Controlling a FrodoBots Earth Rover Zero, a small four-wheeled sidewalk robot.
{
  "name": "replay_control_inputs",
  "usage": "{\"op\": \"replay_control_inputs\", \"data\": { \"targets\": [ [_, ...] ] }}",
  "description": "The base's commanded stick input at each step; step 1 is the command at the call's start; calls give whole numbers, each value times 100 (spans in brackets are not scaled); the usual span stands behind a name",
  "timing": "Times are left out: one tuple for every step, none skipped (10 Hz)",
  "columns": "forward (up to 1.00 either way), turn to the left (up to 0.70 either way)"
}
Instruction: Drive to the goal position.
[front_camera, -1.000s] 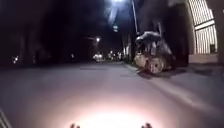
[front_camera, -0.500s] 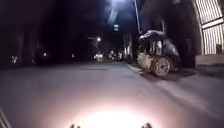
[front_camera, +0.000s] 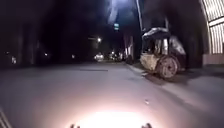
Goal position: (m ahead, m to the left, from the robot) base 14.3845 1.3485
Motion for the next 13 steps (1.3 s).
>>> {"op": "replay_control_inputs", "data": {
  "targets": [
    [70, 0],
    [70, 0],
    [70, 0],
    [70, 0],
    [70, 0],
    [70, 0],
    [70, 0],
    [70, 0],
    [70, 0],
    [70, 0],
    [70, 0],
    [70, 0],
    [70, -3]
  ]
}}
